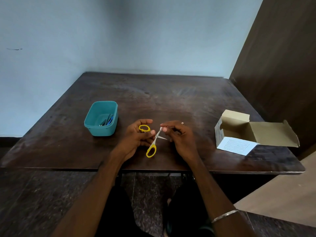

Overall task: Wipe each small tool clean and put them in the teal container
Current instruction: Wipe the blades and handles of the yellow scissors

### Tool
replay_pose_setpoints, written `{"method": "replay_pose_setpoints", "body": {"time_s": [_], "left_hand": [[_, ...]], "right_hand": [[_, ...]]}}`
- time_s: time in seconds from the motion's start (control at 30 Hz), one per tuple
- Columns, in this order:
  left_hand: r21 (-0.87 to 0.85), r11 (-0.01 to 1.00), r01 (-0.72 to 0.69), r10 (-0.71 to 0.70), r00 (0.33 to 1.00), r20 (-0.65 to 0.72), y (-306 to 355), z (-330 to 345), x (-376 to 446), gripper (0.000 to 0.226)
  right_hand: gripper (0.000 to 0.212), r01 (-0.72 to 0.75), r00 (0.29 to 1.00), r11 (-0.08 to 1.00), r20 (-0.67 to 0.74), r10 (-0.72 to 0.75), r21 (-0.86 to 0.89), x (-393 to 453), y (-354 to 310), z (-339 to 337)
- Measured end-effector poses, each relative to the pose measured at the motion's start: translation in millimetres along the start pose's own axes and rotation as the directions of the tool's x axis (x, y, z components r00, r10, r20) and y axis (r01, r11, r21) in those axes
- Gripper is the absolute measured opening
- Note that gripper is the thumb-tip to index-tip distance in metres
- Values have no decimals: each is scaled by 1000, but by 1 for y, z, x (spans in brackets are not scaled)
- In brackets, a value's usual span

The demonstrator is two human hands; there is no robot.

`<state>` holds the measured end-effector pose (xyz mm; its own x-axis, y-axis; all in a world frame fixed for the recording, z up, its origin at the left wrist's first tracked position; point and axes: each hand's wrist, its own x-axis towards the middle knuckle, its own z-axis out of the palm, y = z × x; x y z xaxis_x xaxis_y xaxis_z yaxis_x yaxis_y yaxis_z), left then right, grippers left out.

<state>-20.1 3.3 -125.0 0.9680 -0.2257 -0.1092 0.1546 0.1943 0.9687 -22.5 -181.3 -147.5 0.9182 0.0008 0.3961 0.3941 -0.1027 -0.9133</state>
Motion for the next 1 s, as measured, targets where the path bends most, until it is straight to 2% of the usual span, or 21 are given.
{"method": "replay_pose_setpoints", "body": {"time_s": [0.2,0.3,0.4,0.5,0.7,0.9,1.0], "left_hand": [[-26,991,128,-125,988,87,8,-8,3,38],[-14,987,161,-159,981,108,8,-8,5,34],[-36,982,188,-182,976,120,9,-9,7,39],[-94,972,215,-202,971,130,11,-11,7,31],[-21,966,258,-251,954,163,14,-15,8,42],[-42,968,246,-235,955,183,13,-14,10,27],[-44,981,188,-177,967,181,8,-10,9,23]], "right_hand": [[11,172,985,984,-2,-173,-44,1,0,-1],[11,215,977,977,-4,-215,-10,1,-2,-1],[13,199,979,980,50,-199,18,0,-2,1],[16,187,977,982,102,-187,12,0,1,2],[19,184,974,979,152,-170,-83,0,7,2],[17,115,987,968,137,-86,-221,-2,4,2],[20,49,997,979,72,-35,-196,-2,-1,3]]}}
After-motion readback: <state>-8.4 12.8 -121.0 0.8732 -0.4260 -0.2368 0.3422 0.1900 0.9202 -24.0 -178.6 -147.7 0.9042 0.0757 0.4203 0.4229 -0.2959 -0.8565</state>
